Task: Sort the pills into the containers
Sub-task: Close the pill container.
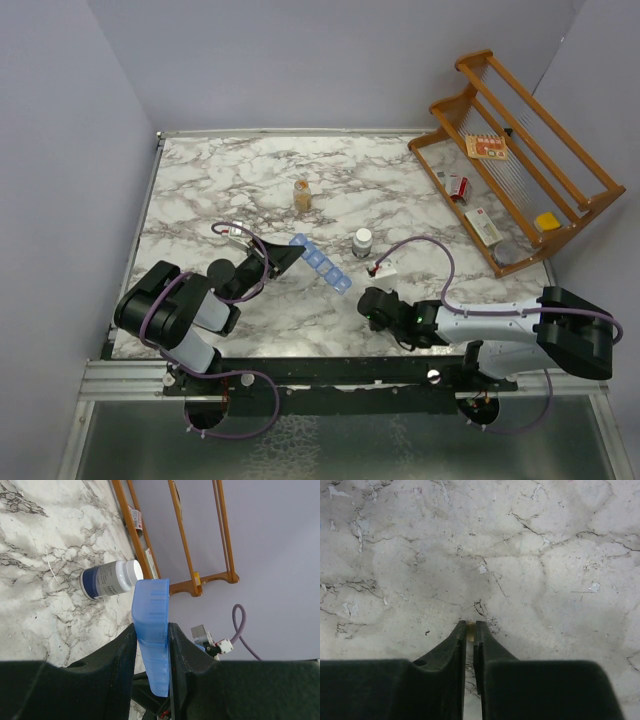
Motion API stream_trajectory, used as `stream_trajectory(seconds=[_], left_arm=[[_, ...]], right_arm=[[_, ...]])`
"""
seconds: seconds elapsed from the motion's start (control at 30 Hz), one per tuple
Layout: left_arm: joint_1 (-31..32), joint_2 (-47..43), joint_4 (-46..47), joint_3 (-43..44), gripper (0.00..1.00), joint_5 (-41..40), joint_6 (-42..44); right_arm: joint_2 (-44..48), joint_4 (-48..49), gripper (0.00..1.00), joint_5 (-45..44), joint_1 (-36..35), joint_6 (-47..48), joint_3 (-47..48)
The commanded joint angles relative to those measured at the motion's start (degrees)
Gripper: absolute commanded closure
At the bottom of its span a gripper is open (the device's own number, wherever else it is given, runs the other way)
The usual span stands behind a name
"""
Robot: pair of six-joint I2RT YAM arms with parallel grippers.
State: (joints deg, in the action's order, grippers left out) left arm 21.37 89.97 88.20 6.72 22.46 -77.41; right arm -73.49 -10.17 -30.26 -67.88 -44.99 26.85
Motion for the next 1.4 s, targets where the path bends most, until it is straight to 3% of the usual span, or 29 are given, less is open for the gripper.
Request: stream_trajectory(seconds=[0.0, 0.33, 0.6, 0.97, 1.37], left_arm=[[-0.3, 0.0, 10.5, 0.8, 0.90, -0.2, 0.3], [-0.3, 0.3, 8.3, 1.8, 0.90, 2.1, -0.1], [-0.3, -3.1, 0.2, 2.9, 0.90, 3.5, 2.7], [-0.3, -7.3, -14.6, 5.2, 0.92, 4.2, 6.6], [-0.1, -6.9, -16.3, 5.6, 0.92, 6.3, 4.3]], right_arm=[[0.3, -2.1, 0.98, -0.2, -0.3, -0.6, 0.5], [7.0, -3.5, 0.99, -2.0, -0.3, 5.6, 4.4], [9.5, -4.3, 0.99, -3.5, -2.4, 11.9, 10.3], [8.5, -3.3, 0.99, -4.6, -4.5, 20.4, 18.6], [-1.2, 3.7, 0.99, -6.3, -4.6, 29.0, 24.3]])
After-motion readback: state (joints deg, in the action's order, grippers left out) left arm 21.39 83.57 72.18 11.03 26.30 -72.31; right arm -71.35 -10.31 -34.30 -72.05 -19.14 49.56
